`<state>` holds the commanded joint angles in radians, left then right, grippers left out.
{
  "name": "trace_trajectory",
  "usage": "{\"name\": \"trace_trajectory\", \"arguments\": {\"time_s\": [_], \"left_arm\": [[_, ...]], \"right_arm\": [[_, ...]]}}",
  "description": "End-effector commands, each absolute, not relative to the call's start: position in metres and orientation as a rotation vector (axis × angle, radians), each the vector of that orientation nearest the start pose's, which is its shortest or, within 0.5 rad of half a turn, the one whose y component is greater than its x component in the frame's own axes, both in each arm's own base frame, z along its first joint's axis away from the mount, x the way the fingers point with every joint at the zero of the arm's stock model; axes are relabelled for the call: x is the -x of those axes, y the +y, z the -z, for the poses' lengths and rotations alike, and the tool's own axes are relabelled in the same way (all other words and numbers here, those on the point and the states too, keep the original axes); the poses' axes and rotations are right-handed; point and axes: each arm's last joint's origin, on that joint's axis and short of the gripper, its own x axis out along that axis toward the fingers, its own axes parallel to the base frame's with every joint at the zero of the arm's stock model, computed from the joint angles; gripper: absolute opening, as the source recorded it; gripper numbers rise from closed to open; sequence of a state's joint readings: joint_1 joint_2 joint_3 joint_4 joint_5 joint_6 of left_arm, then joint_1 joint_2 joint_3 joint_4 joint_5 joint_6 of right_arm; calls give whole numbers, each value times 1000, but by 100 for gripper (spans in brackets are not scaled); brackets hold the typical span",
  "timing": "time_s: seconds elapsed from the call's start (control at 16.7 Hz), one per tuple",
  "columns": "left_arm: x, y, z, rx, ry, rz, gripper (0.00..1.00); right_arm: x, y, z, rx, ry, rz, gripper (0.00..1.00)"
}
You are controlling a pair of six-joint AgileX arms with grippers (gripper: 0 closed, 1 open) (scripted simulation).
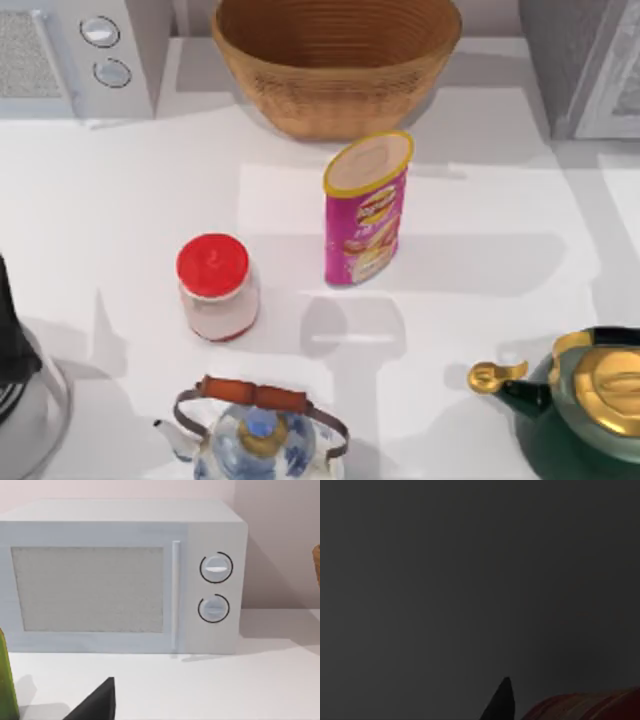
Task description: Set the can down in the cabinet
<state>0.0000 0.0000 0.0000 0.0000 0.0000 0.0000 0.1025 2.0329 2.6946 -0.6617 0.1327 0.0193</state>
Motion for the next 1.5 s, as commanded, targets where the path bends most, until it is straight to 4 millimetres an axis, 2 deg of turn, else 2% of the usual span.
{"name": "trace_trajectory", "arguments": {"time_s": [0.18,0.42,1.2,1.5], "left_arm": [[-106,-1,-160,0,0,0,100],[-106,-1,-160,0,0,0,100],[-106,-1,-160,0,0,0,100],[-106,-1,-160,0,0,0,100]], "right_arm": [[-406,44,-529,-4,6,6,0],[-406,44,-529,-4,6,6,0],[-406,44,-529,-4,6,6,98],[-406,44,-529,-4,6,6,100]]}}
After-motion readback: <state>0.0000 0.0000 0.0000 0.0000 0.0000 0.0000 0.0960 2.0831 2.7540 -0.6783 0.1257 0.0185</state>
